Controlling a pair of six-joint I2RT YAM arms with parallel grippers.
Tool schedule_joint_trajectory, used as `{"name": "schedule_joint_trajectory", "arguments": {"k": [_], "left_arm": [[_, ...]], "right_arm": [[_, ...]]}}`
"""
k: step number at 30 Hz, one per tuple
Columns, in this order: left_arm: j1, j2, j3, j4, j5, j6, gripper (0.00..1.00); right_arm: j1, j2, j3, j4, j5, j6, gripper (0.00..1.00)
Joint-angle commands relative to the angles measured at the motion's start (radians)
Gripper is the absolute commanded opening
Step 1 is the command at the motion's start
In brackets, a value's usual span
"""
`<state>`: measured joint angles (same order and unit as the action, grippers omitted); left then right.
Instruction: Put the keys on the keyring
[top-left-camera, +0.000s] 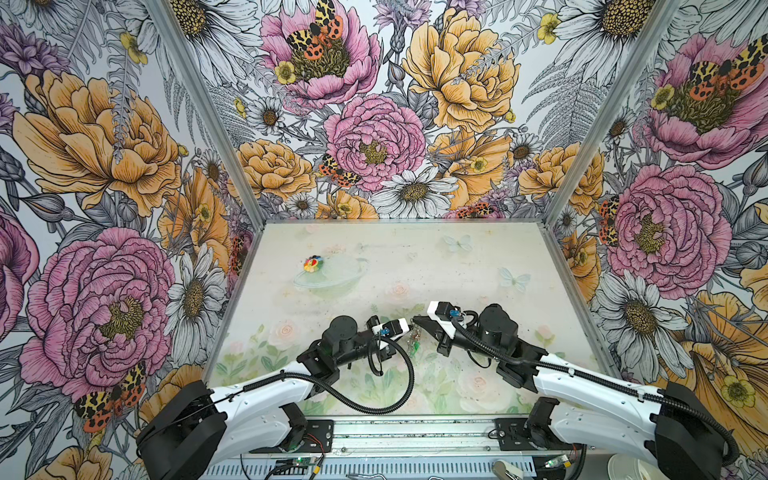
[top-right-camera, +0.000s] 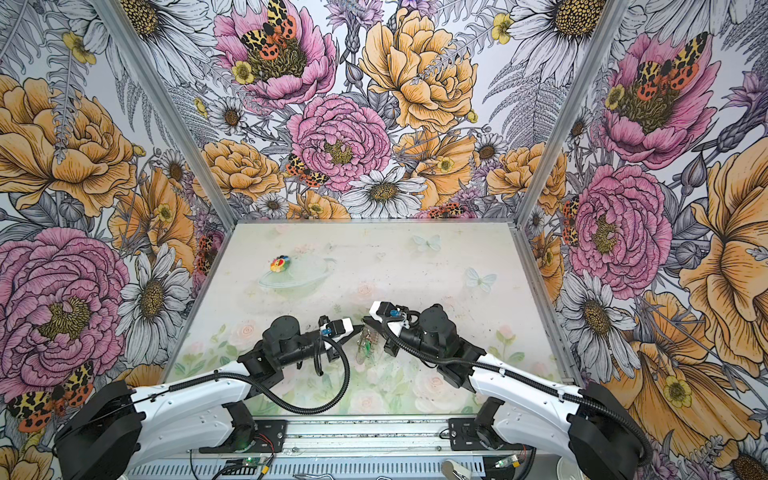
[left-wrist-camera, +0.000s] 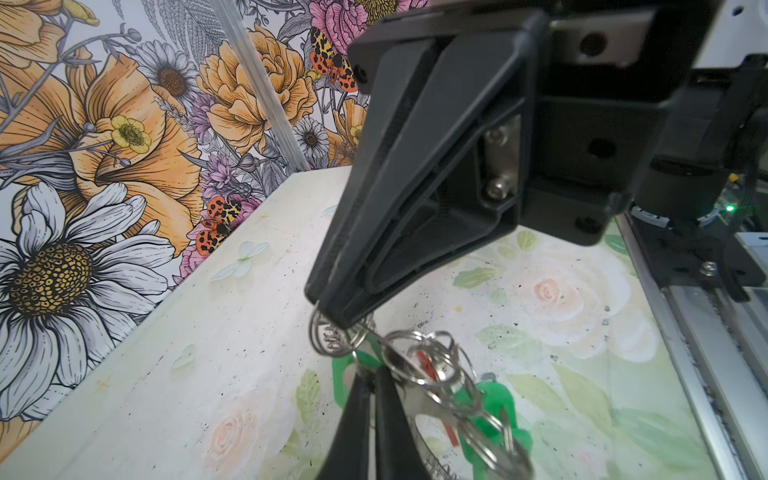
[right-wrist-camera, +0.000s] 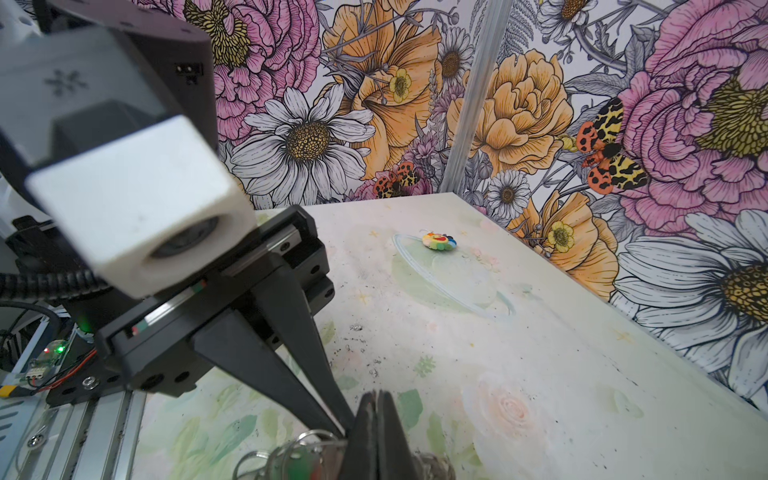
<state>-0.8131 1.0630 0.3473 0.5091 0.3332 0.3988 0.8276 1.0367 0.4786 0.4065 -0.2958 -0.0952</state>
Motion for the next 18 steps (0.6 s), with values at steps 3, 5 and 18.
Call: {"name": "schedule_joint_trajectory", "arguments": {"k": [3, 5, 18], "left_arm": [[0.058, -0.085, -0.054, 0.066, 0.087, -0.116, 0.20], [0.060, -0.098, -0.063, 0.080, 0.082, -0.119, 0.23], [0.074, -0.081, -0.056, 0.138, 0.262, -0.171, 0.23]], "right_arm": [[-0.008, -0.046, 0.007, 0.057, -0.036, -0.066, 0.00], [-0.019, -0.064, -0.006, 0.044, -0.082, -0.084, 0.00], [-0.026, -0.037, -0.039, 0.113, -0.270, -0.108, 0.00]]}}
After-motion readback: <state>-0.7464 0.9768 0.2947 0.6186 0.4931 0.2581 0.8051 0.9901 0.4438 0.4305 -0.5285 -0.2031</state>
